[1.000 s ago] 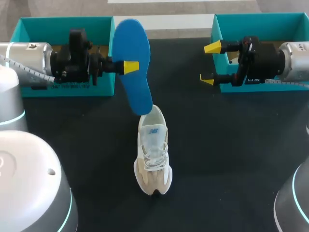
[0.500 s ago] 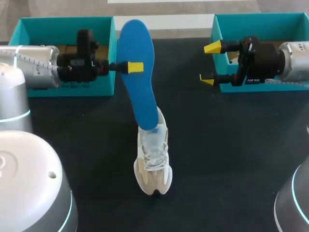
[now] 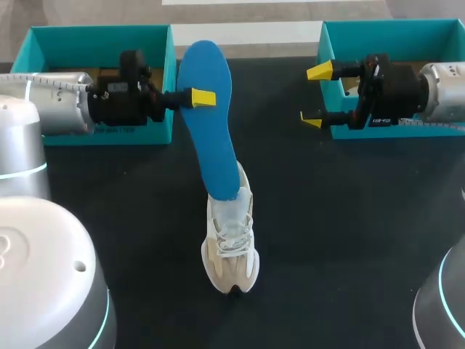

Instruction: Take the shoe out of the shoebox, open the shoe tongue, remove and reinsert the insole, then place the shoe into the shoebox

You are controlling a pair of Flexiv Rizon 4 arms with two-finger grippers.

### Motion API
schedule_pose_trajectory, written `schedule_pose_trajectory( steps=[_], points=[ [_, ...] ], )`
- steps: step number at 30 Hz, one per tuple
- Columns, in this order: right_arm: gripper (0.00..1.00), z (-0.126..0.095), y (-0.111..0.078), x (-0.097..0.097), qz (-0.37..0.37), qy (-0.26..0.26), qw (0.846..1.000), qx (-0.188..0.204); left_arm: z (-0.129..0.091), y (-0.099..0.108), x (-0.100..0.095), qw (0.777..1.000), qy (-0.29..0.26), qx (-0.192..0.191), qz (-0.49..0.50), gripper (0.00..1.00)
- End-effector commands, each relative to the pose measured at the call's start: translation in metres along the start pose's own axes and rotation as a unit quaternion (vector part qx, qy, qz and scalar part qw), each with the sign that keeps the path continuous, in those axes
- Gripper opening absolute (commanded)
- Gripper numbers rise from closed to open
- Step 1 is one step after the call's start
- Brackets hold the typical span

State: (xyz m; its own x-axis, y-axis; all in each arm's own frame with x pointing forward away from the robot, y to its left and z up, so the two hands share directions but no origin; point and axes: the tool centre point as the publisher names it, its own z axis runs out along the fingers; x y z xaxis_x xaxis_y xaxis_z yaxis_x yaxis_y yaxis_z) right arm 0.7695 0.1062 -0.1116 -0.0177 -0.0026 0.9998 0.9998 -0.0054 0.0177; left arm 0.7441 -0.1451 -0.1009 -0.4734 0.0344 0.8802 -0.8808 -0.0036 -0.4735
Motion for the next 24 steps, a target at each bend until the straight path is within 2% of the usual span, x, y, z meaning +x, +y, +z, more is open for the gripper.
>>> schedule_pose_trajectory(
  steps=[1, 3, 5, 9, 13, 16, 19, 21, 23, 24],
  points=[
    [1.0, 0.001, -0.001, 0.0, 0.001, -0.001, 1.0, -0.002, 0.001, 0.002, -0.018, 0.999, 0.023, 0.001, -0.037, 0.0],
    [1.0, 0.001, -0.001, 0.0, 0.001, -0.001, 1.0, -0.002, 0.002, 0.002, -0.024, 0.995, 0.055, 0.007, -0.087, 0.0],
    [1.0, 0.005, -0.003, -0.001, -0.005, -0.007, 1.0, 0.005, 0.004, 0.003, -0.03, 0.991, 0.052, -0.005, -0.122, 0.0],
    [1.0, 0.01, -0.011, 0.004, -0.014, -0.063, 0.998, 0.003, 0.006, 0.005, -0.036, 0.985, 0.051, -0.019, -0.162, 0.0],
    [1.0, 0.018, -0.022, 0.014, -0.018, -0.156, 0.987, -0.023, 0.009, 0.006, -0.044, 0.981, 0.036, -0.033, -0.185, 0.0],
    [1.0, 0.026, -0.029, 0.019, -0.025, -0.187, 0.982, -0.033, 0.012, 0.006, -0.047, 0.98, 0.033, -0.036, -0.192, 0.0],
    [1.0, 0.031, -0.037, 0.023, -0.031, -0.232, 0.971, -0.042, 0.014, 0.008, -0.051, 0.979, 0.032, -0.041, -0.197, 0.0],
    [1.0, 0.038, -0.041, 0.027, -0.025, -0.278, 0.96, -0.032, 0.016, 0.01, -0.055, 0.977, 0.027, -0.046, -0.208, 0.0],
    [1.0, 0.042, -0.044, 0.029, 0.016, -0.34, 0.94, -0.034, 0.018, 0.012, -0.059, 0.974, 0.018, -0.051, -0.218, 0.0],
    [1.0, 0.042, -0.044, 0.029, 0.016, -0.34, 0.94, -0.034, 0.019, 0.013, -0.06, 0.975, 0.019, -0.051, -0.217, 0.0]
  ],
)
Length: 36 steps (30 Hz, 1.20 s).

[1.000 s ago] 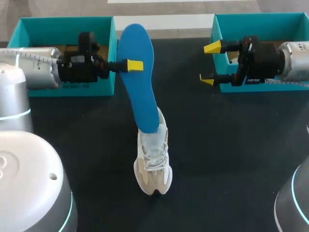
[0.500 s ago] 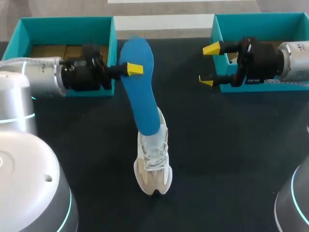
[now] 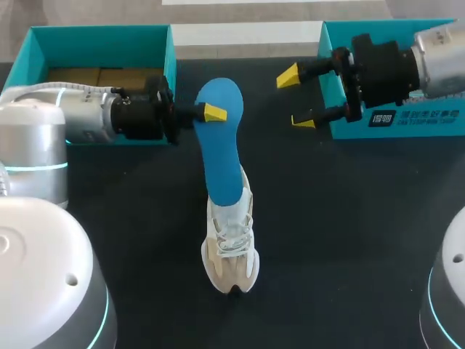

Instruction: Take the shoe out of the shoebox, open the shoe tongue, remove and reinsert the insole, then place the shoe into the shoebox

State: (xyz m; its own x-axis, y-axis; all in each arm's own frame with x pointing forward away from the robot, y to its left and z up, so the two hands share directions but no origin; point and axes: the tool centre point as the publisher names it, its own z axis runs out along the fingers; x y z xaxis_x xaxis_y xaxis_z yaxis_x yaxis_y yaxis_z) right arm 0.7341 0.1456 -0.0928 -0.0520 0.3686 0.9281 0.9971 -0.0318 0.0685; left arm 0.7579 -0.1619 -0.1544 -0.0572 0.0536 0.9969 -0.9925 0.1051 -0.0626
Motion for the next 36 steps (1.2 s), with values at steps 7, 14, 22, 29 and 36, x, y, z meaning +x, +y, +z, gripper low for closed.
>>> schedule_pose_trajectory(
  steps=[7, 14, 22, 29, 36],
  points=[
    [1.0, -0.001, -0.009, 0.01, 0.038, -0.157, 0.987, -0.006, 0.008, 0.0, -0.004, 1.0, -0.009, -0.014, 0.005, 0.0],
    [1.0, 0.008, -0.005, 0.013, 0.022, -0.221, 0.975, 0.008, 0.007, 0.002, -0.003, 0.999, -0.014, -0.022, -0.022, 0.0],
    [1.0, 0.051, -0.01, 0.027, -0.047, -0.419, 0.905, -0.054, 0.007, 0.002, -0.003, 0.999, -0.014, -0.022, -0.022, 0.0],
    [1.0, 0.067, -0.015, 0.04, -0.053, -0.533, 0.843, -0.054, 0.007, 0.002, -0.003, 0.999, -0.014, -0.022, -0.022, 0.0],
    [1.0, 0.071, -0.016, 0.043, -0.028, -0.616, 0.785, -0.055, 0.007, 0.002, -0.003, 0.999, -0.014, -0.022, -0.022, 0.0]
  ],
)
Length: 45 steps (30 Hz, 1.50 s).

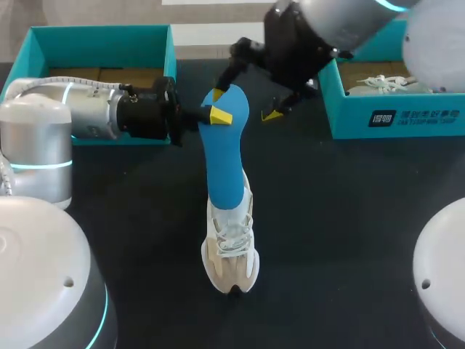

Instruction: Take the shoe out of the shoebox, open the shoe tongue, remove and reinsert the insole, then place the shoe into the shoebox

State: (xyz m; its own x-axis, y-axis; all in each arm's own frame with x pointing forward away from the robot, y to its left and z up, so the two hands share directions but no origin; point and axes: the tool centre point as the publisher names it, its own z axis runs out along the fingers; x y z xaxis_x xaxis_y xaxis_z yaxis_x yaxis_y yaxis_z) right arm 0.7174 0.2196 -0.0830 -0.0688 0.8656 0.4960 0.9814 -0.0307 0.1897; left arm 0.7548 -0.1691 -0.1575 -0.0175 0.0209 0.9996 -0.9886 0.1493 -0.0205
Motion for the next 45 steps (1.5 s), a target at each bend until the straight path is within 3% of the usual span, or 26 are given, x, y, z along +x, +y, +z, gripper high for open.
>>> schedule_pose_trajectory(
  steps=[1, 18, 33, 45],
  points=[
    [1.0, 0.002, 0.003, 0.008, 0.005, -0.332, 0.943, -0.001, 0.0, 0.0, 0.0, 1.0, -0.001, -0.001, 0.0, 0.0],
    [1.0, 0.006, 0.004, 0.007, 0.003, -0.342, 0.94, 0.0, 0.0, 0.0, 0.0, 1.0, -0.001, -0.001, 0.0, 0.0],
    [1.0, 0.02, 0.008, 0.016, -0.025, -0.268, 0.963, -0.009, 0.0, 0.0, 0.0, 1.0, -0.001, -0.001, 0.0, 0.0],
    [1.0, 0.022, 0.007, 0.016, -0.029, -0.284, 0.958, 0.003, 0.0, 0.0, 0.0, 1.0, -0.001, -0.001, 0.0, 0.0]
  ],
)
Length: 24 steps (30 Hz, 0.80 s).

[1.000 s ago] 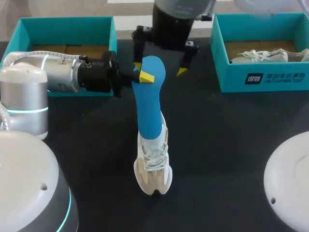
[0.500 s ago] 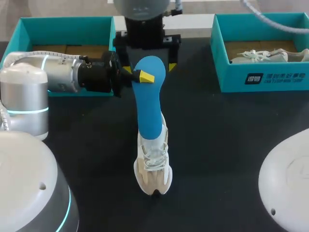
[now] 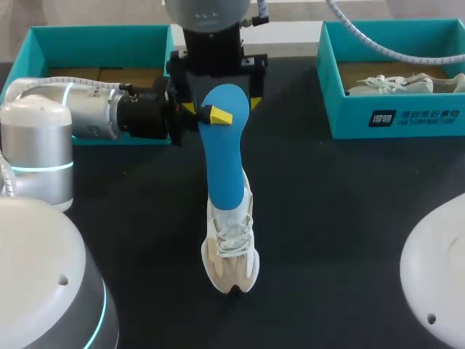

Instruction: Take the shoe out of the shoebox, open the shoe tongue, remove and reinsert the insole, then place the shoe into the shoebox

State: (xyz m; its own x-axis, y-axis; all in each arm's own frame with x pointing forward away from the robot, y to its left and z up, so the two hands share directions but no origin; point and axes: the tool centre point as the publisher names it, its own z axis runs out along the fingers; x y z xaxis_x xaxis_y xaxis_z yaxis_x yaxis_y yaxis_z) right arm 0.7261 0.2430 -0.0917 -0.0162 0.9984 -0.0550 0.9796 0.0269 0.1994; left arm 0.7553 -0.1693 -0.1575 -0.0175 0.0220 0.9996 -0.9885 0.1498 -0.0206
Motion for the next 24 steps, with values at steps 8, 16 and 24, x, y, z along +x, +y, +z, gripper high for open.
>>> schedule_pose_trajectory(
  steps=[8, 16, 24],
  points=[
    [1.0, 0.0, 0.001, 0.001, 0.0, -0.001, 1.0, 0.001, 0.0, 0.001, 0.0, 1.0, -0.001, 0.0, 0.0, 0.0],
    [1.0, -0.003, -0.002, -0.031, 0.019, 0.199, 0.979, -0.039, 0.0, 0.001, 0.0, 1.0, -0.001, 0.0, 0.0, 0.0],
    [1.0, 0.004, 0.0, -0.045, -0.04, 0.33, 0.943, -0.003, 0.0, 0.001, 0.0, 1.0, -0.001, 0.0, 0.0, 0.0]
  ],
)
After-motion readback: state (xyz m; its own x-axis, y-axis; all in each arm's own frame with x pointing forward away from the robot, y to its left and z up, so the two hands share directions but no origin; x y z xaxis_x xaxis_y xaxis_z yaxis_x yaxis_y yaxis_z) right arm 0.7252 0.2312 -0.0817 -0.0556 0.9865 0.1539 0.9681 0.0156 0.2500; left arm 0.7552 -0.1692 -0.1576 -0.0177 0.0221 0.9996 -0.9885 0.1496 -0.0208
